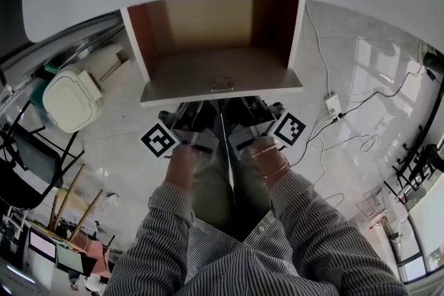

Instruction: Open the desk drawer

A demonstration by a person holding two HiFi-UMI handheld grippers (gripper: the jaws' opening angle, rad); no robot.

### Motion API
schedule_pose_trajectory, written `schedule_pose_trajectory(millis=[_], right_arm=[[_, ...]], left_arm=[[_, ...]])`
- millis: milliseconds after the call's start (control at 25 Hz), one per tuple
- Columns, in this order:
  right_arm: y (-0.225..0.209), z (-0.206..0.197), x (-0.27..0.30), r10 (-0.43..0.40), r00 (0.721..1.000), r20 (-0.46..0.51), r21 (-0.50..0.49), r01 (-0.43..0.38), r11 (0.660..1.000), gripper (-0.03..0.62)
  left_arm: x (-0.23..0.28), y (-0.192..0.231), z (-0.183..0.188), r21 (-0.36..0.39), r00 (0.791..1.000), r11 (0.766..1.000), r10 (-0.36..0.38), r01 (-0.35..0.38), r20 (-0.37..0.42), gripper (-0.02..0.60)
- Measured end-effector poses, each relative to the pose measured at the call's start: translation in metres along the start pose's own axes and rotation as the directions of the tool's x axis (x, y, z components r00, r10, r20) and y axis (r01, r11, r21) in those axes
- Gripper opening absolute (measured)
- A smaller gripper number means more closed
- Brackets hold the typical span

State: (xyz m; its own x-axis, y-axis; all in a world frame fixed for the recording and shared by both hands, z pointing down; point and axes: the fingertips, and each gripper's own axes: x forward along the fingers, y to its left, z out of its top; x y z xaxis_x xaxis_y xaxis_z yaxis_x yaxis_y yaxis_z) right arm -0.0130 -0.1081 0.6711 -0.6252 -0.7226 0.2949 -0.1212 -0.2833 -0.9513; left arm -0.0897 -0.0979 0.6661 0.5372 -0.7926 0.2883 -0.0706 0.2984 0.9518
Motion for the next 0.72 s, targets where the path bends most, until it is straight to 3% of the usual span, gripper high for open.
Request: schedule_pose_trajectory(millis=[720], right_arm=[[-0.032, 0.002, 0.004, -0.033, 0.999, -0.002, 0.006, 0.033, 0.999, 0.037]], left_arm=[[0.009, 0.031, 0.000, 0.006, 0.998, 0.999, 0.045, -0.045, -0.034, 0.040]])
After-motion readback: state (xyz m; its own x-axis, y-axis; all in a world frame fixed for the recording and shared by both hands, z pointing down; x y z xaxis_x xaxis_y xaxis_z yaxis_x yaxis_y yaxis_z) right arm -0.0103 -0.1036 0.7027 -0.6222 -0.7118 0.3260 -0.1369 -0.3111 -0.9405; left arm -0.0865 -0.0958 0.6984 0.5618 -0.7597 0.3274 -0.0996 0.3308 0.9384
